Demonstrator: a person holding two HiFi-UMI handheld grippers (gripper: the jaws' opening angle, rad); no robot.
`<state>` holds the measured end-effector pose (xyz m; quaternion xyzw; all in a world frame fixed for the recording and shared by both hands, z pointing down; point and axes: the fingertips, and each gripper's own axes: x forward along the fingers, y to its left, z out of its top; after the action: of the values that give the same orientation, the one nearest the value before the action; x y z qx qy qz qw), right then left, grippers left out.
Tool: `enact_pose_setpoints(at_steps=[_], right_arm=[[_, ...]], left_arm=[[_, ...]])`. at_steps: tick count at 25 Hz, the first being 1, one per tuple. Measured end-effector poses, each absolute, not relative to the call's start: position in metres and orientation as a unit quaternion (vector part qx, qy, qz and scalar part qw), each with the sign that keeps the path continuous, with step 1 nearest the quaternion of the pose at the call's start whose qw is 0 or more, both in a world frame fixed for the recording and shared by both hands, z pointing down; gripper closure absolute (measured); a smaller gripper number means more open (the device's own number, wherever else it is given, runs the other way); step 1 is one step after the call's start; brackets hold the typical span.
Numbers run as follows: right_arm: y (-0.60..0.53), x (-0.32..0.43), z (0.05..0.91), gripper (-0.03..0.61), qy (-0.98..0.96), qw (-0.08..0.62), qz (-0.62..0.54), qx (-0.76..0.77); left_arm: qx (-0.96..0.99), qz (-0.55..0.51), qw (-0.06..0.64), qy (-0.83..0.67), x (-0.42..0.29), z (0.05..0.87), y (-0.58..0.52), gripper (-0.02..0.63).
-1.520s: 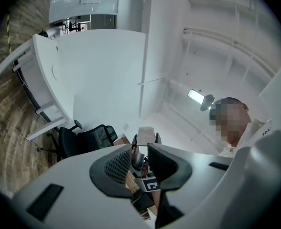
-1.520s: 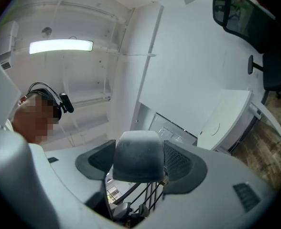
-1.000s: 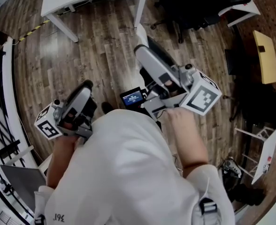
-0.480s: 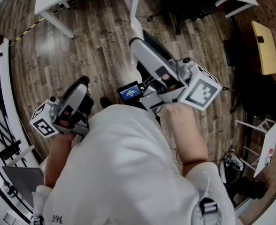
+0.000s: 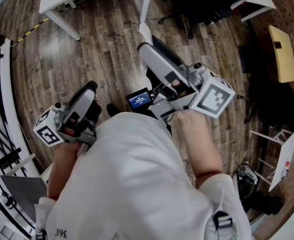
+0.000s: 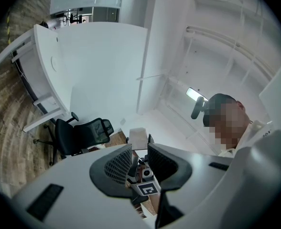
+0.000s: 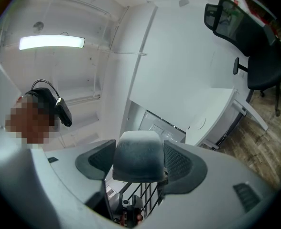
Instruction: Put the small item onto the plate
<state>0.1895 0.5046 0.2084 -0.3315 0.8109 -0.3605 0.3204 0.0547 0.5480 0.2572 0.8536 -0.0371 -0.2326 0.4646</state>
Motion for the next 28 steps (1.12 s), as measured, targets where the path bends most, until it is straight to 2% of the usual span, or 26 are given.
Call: enact_pose_setpoints(at_steps=[17, 28], right_arm=[[0.484, 0.142, 0.219, 0.261, 0.813, 0.293, -0.385, -0.324], [0.463, 0.093, 0.225, 0.261, 0.808, 0.29, -0.391, -0.333]], left_arm=[[0.84, -0.25, 0.479, -0.038, 0.017, 0.268, 0.533, 0.509], [0.834, -0.251, 0.49, -0.04, -0.033, 0.276, 0.515, 0.509]])
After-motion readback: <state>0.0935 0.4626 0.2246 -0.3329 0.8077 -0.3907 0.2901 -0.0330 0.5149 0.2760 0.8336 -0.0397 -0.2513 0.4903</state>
